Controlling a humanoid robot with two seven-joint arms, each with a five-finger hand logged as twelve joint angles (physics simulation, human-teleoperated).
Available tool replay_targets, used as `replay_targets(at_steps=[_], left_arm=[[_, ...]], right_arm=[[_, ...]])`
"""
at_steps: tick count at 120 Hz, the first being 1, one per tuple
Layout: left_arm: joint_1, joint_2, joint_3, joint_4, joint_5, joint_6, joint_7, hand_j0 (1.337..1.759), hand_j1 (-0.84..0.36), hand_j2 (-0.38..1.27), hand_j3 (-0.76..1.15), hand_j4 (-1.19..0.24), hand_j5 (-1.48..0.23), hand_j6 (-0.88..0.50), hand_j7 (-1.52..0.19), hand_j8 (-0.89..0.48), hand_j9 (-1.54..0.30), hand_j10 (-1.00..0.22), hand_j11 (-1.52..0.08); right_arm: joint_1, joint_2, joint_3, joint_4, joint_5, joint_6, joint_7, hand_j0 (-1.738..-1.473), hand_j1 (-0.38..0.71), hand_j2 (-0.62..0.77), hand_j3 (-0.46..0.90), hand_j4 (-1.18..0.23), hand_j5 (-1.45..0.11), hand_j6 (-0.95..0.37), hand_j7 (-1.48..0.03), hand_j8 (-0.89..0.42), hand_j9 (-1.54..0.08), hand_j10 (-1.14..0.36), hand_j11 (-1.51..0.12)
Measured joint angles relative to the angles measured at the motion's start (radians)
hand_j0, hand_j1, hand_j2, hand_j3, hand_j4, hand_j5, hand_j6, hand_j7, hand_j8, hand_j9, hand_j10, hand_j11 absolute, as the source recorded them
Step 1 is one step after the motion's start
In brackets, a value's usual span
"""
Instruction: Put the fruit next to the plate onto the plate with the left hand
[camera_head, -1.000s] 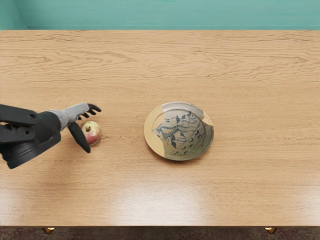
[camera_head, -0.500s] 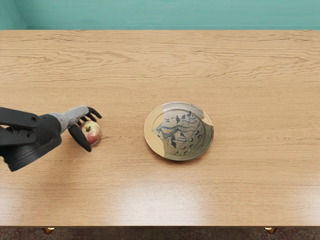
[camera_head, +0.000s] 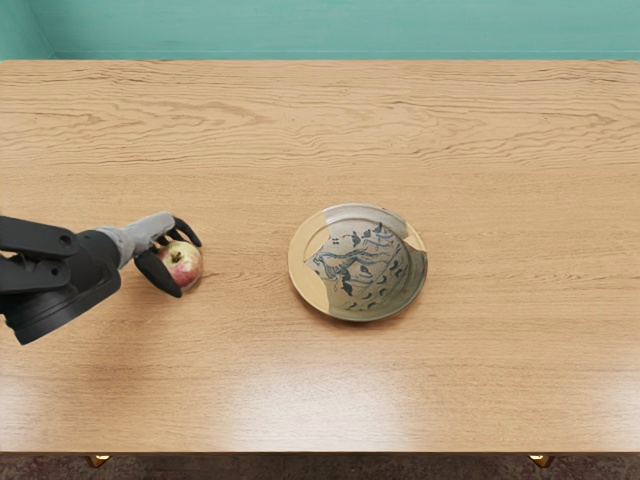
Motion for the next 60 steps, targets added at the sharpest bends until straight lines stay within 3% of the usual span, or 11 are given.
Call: replay_targets(at_steps=[60], left_arm=[[-0.009,-0.001,-0.005,0.000,-0.015,0.000,0.002,1.656,-0.17,0.13,0.00,-0.49,-0.65,-0.39,-0.65,-0.40,-0.65,-0.49,-0.65]], right_arm=[[0.000,0.000,0.000,0.000,0.000,0.000,0.000,-1.658,-0.35,0.00,0.00,0.00,0.00,0.00,0.00,0.00,0.00,0.00,0.00]])
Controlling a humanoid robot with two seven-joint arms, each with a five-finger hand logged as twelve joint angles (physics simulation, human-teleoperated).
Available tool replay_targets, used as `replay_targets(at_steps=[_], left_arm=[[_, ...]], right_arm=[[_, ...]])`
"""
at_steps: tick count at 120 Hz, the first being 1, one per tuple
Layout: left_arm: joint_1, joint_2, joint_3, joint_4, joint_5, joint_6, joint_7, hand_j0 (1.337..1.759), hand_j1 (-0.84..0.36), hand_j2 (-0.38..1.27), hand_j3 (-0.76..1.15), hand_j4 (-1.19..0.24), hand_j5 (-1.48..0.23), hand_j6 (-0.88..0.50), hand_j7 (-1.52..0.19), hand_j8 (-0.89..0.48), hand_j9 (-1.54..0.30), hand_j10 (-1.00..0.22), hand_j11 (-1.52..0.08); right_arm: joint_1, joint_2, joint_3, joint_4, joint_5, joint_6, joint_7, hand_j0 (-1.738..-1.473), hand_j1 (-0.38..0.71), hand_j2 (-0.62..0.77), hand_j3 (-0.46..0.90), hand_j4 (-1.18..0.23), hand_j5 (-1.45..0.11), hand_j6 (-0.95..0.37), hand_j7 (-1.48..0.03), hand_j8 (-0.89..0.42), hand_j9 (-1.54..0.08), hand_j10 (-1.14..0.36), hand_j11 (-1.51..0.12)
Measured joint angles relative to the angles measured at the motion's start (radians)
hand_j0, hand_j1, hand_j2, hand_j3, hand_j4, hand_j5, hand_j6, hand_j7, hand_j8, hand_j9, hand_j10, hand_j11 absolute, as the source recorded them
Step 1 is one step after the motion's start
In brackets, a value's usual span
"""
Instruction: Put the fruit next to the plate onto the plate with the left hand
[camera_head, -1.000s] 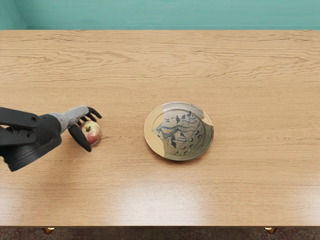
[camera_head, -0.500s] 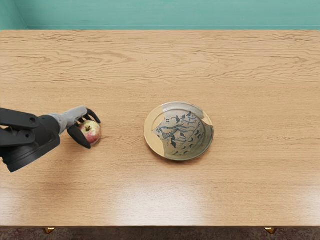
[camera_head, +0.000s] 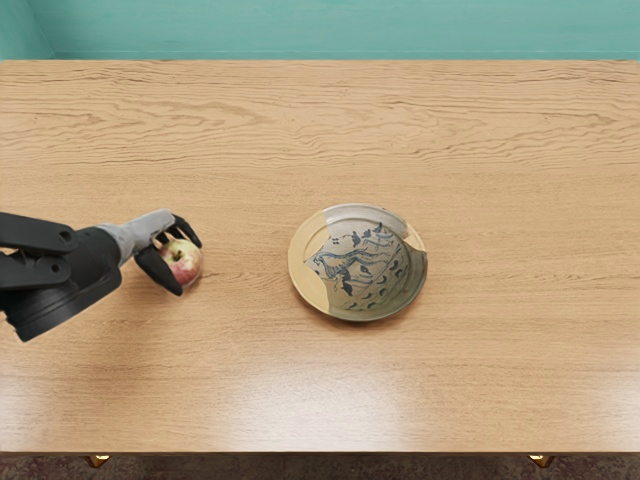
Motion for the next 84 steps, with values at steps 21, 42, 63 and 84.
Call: replay_targets(at_steps=[21,42,63,84], left_arm=[[-0.019,-0.006,-0.004,0.000,-0.015,-0.001,0.000,1.657,-0.18,0.16,0.00,-0.49,-0.66,-0.38,-0.65,-0.39,-0.65,-0.49,-0.65],[-0.049,-0.030,-0.005,0.000,-0.034,-0.003,0.000,1.657,-0.20,0.19,0.00,-0.49,-0.65,-0.37,-0.65,-0.38,-0.65,-0.49,-0.65],[-0.082,-0.079,-0.006,0.000,-0.064,-0.003,0.000,1.657,-0.19,0.20,0.00,-0.48,-0.65,-0.39,-0.65,-0.39,-0.65,-0.49,-0.65],[-0.110,-0.112,-0.007,0.000,-0.091,-0.003,0.000,1.658,-0.19,0.20,0.00,-0.49,-0.65,-0.40,-0.65,-0.39,-0.64,-0.49,-0.64]], right_arm=[[0.000,0.000,0.000,0.000,0.000,0.000,0.000,-1.658,-0.35,0.00,0.00,0.00,0.00,0.00,0.00,0.00,0.00,0.00,0.00],[0.000,0.000,0.000,0.000,0.000,0.000,0.000,-1.658,-0.35,0.00,0.00,0.00,0.00,0.00,0.00,0.00,0.00,0.00,0.00],[0.000,0.000,0.000,0.000,0.000,0.000,0.000,-1.658,-0.35,0.00,0.00,0.00,0.00,0.00,0.00,0.00,0.00,0.00,0.00],[0.000,0.000,0.000,0.000,0.000,0.000,0.000,-1.658,-0.35,0.00,0.00,0.00,0.00,0.00,0.00,0.00,0.00,0.00,0.00]])
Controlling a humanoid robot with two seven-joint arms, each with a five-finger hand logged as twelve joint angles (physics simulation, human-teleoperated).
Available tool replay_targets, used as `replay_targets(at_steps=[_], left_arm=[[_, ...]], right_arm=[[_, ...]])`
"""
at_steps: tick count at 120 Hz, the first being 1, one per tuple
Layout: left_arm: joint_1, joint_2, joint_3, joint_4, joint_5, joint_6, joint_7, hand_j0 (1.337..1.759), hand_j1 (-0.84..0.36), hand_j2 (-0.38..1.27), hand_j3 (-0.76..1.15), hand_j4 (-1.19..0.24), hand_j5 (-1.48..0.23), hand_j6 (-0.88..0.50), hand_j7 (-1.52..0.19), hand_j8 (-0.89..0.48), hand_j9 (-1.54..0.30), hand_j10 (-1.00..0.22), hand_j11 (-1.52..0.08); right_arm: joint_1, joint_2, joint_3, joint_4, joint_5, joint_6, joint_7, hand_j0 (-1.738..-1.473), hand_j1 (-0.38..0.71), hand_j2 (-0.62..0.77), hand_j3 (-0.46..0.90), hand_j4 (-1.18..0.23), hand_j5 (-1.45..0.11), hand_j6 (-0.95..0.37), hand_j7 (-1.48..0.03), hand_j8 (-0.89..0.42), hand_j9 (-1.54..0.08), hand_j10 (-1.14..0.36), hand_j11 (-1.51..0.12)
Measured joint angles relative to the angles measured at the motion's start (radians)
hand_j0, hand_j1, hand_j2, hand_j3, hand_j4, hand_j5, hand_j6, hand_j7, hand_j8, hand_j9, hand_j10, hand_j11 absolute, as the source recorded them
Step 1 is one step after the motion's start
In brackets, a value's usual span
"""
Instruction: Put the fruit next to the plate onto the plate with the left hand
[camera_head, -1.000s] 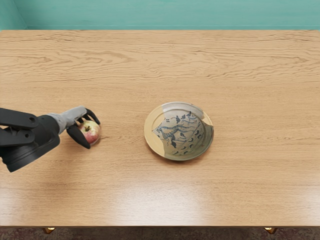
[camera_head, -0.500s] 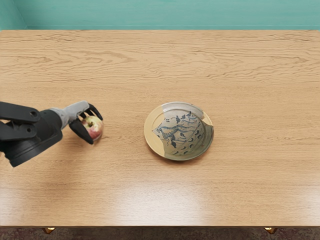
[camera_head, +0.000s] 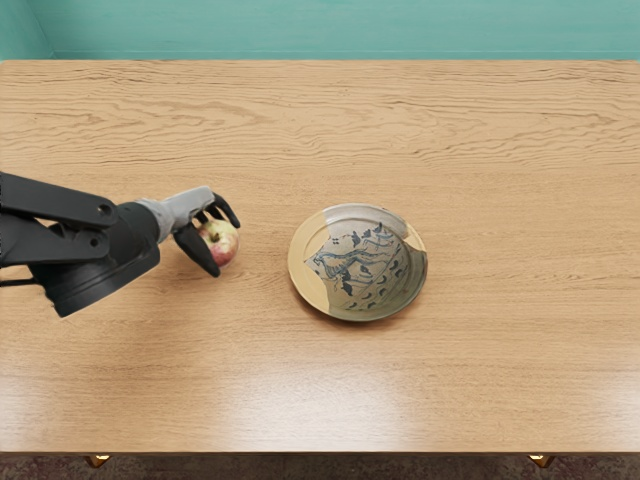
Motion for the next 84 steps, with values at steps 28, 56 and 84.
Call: replay_targets(at_steps=[28,56,84], left_arm=[[-0.025,-0.064,-0.015,0.003,-0.038,0.001,0.000,1.658,-0.20,0.23,0.00,-0.49,-0.65,-0.40,-0.64,-0.39,-0.64,-0.49,-0.64],[-0.038,-0.100,-0.031,0.006,-0.062,0.001,0.000,1.658,-0.19,0.22,0.00,-0.49,-0.65,-0.40,-0.64,-0.40,-0.64,-0.49,-0.64],[-0.056,-0.123,-0.043,0.009,-0.082,0.001,0.000,1.658,-0.20,0.22,0.00,-0.49,-0.65,-0.40,-0.64,-0.39,-0.64,-0.49,-0.64]], right_arm=[[0.000,0.000,0.000,0.000,0.000,0.000,0.000,-1.658,-0.35,0.00,0.00,0.00,0.00,0.00,0.00,0.00,0.00,0.00,0.00],[0.000,0.000,0.000,0.000,0.000,0.000,0.000,-1.658,-0.35,0.00,0.00,0.00,0.00,0.00,0.00,0.00,0.00,0.00,0.00],[0.000,0.000,0.000,0.000,0.000,0.000,0.000,-1.658,-0.35,0.00,0.00,0.00,0.00,0.00,0.00,0.00,0.00,0.00,0.00]])
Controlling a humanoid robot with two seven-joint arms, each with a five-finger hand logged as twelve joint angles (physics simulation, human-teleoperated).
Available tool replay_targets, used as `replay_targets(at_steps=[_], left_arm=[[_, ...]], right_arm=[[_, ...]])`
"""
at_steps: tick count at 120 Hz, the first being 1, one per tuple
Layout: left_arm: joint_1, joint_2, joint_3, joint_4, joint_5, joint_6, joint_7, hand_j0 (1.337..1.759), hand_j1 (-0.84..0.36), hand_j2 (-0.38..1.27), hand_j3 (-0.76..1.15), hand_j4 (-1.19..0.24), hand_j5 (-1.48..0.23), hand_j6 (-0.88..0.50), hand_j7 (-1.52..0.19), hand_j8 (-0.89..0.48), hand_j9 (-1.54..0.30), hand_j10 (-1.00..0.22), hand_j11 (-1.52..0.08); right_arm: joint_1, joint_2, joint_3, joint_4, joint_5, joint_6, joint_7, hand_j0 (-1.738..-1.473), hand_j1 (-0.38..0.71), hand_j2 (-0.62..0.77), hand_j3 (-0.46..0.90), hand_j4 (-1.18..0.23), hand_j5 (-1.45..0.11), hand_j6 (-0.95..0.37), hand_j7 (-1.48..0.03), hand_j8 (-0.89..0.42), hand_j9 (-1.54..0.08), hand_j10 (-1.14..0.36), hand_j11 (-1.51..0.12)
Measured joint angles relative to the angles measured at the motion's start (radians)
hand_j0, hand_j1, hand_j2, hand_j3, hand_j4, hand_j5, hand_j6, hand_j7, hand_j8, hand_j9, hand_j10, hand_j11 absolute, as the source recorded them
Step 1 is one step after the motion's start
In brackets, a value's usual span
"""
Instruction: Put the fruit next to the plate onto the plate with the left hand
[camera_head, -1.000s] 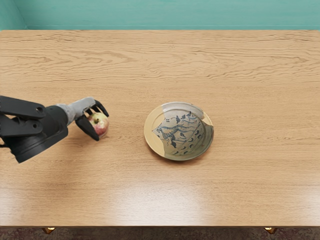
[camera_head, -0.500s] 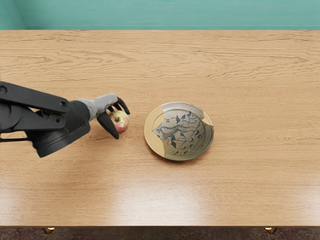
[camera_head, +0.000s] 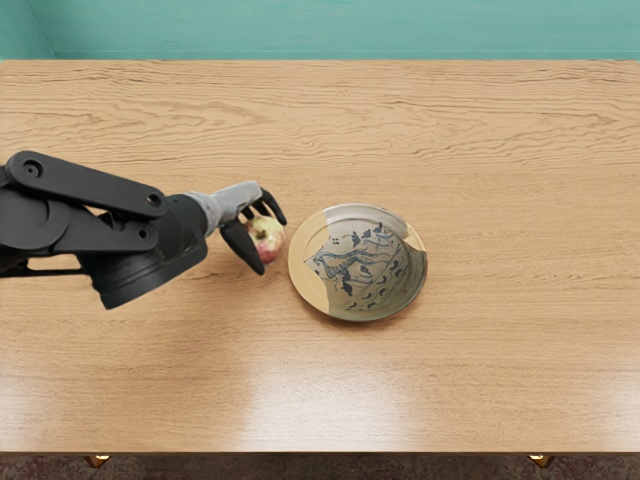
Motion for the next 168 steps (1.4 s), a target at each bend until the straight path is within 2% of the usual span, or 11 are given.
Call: replay_targets(at_steps=[29,74,168], left_arm=[[-0.038,-0.019,-0.004,0.000,-0.023,0.000,0.000,1.658,-0.20,0.22,0.00,-0.49,-0.65,-0.40,-0.65,-0.40,-0.64,-0.49,-0.64],[-0.062,-0.104,-0.007,0.007,-0.065,0.001,0.001,1.658,-0.19,0.21,0.00,-0.49,-0.65,-0.41,-0.65,-0.41,-0.64,-0.49,-0.64],[-0.068,-0.197,-0.023,0.049,-0.086,0.001,-0.002,1.658,-0.17,0.19,0.00,-0.45,-0.60,-0.43,-0.60,-0.43,-0.59,-0.46,-0.59]], right_arm=[[0.000,0.000,0.000,0.000,0.000,0.000,0.000,-1.658,-0.35,0.00,0.00,0.00,0.00,0.00,0.00,0.00,0.00,0.00,0.00],[0.000,0.000,0.000,0.000,0.000,0.000,0.000,-1.658,-0.35,0.00,0.00,0.00,0.00,0.00,0.00,0.00,0.00,0.00,0.00],[0.000,0.000,0.000,0.000,0.000,0.000,0.000,-1.658,-0.35,0.00,0.00,0.00,0.00,0.00,0.00,0.00,0.00,0.00,0.00]])
